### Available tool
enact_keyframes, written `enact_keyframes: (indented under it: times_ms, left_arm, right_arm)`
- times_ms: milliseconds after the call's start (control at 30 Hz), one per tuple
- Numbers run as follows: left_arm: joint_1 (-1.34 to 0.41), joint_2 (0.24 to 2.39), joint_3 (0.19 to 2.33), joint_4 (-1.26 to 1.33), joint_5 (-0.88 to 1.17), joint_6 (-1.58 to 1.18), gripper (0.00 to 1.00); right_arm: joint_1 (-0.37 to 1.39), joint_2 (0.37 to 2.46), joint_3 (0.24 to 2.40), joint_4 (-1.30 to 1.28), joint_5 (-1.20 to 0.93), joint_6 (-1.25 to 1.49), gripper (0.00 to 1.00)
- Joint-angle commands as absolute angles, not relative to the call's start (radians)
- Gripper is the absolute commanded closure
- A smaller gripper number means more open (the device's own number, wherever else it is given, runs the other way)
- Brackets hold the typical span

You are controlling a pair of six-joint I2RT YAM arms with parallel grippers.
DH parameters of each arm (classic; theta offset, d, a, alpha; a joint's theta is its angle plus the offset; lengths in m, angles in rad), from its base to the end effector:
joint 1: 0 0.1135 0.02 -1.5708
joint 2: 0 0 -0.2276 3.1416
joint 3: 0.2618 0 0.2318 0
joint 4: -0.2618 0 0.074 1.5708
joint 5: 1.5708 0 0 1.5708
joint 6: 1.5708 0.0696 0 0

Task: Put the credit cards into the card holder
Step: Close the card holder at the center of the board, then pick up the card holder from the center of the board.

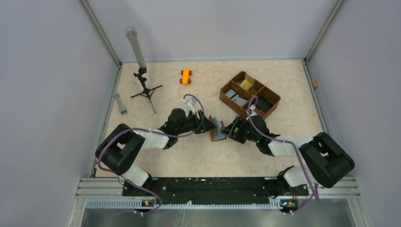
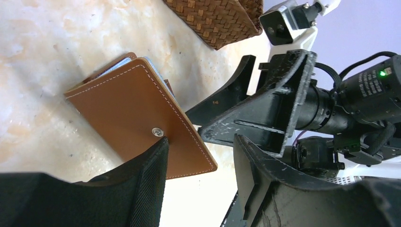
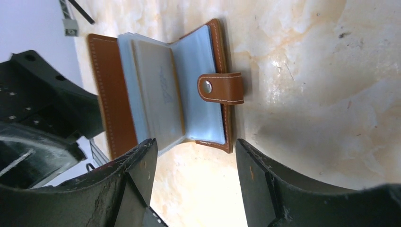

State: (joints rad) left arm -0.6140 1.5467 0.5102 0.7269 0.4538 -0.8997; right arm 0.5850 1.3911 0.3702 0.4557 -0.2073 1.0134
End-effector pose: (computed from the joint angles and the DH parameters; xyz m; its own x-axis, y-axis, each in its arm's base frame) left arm 0.2360 -0.2037 0.1373 -0.8277 -0.2778 -0.4877 0.3392 0.4447 -0.8290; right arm 0.2151 0.1596 0.1018 -0.8178 0.4545 -0.3532 0.0164 0.6318 0.7750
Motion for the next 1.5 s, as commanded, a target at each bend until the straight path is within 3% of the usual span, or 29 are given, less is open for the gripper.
enact_keyframes:
  times_ms: [0, 300, 633, 800, 967, 1100, 1467]
  left_arm:
    - [-0.627, 1.603, 0.559, 0.814, 0.467, -0.896, 0.44]
    - [-0.628, 1.705, 0.568, 0.874, 0.464, -0.913, 0.45]
    - [-0.629, 1.752, 0.556, 0.909, 0.462, -0.928, 0.45]
    - [-0.629, 1.711, 0.551, 0.835, 0.43, -0.899, 0.45]
    - [-0.628, 1.612, 0.53, 0.692, 0.331, -0.866, 0.4]
    - [-0.626, 1.556, 0.538, 0.526, 0.25, -0.877, 0.36]
    - [-0.623, 1.646, 0.499, 0.658, 0.371, -1.085, 0.34]
  right_arm:
    - [0.572, 1.315, 0.333, 0.572, -0.172, 1.048, 0.36]
    - [0.551, 1.258, 0.301, 0.561, -0.15, 1.019, 0.29]
    - [0.551, 1.396, 0.367, 0.522, -0.229, 0.929, 0.31]
    - [0.553, 1.49, 0.409, 0.503, -0.238, 0.933, 0.44]
    - [0.554, 1.518, 0.433, 0.39, -0.165, 0.949, 0.81]
    - [0.554, 1.52, 0.42, 0.4, -0.171, 0.957, 1.0]
    - [0.554, 1.525, 0.3, 0.749, -0.302, 1.109, 1.0]
